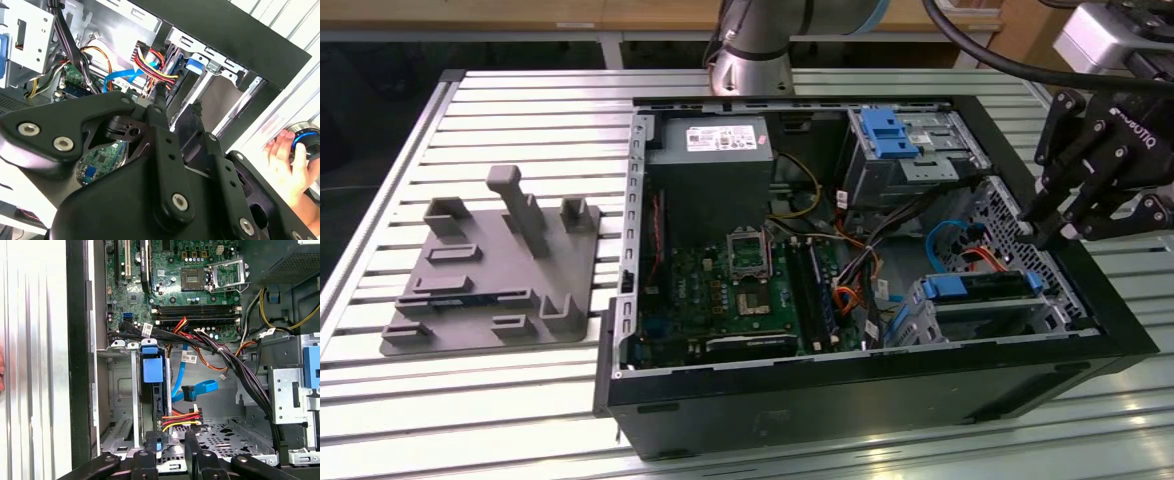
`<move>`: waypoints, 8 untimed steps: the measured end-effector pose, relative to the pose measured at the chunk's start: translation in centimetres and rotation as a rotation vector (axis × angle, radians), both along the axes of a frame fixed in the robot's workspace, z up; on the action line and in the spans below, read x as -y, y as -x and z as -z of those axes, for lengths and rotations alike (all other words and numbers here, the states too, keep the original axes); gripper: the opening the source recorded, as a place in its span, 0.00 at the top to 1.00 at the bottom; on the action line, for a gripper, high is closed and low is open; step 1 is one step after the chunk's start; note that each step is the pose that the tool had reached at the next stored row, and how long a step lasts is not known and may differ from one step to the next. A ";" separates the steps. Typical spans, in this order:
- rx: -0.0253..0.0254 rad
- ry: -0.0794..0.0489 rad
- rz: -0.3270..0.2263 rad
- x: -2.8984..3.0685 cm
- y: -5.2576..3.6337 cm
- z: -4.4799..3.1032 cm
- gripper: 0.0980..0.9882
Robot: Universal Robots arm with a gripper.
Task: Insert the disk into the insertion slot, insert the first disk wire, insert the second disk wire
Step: 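Insert the second disk wire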
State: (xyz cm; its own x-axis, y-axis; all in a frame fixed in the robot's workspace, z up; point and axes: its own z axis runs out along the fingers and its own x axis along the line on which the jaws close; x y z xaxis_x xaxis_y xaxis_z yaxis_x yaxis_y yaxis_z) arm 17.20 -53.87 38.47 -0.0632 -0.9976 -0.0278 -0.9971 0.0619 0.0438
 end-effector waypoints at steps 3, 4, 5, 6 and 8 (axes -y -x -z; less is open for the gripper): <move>0.0000 0.000 0.000 0.00 0.00 0.00 0.71; 0.0000 0.000 0.000 0.00 0.00 -0.01 0.71; 0.0000 0.000 0.000 0.00 0.00 0.00 0.71; 0.0000 0.000 0.000 0.00 0.00 -0.01 0.71; 0.0000 0.000 0.000 0.00 0.00 -0.01 0.71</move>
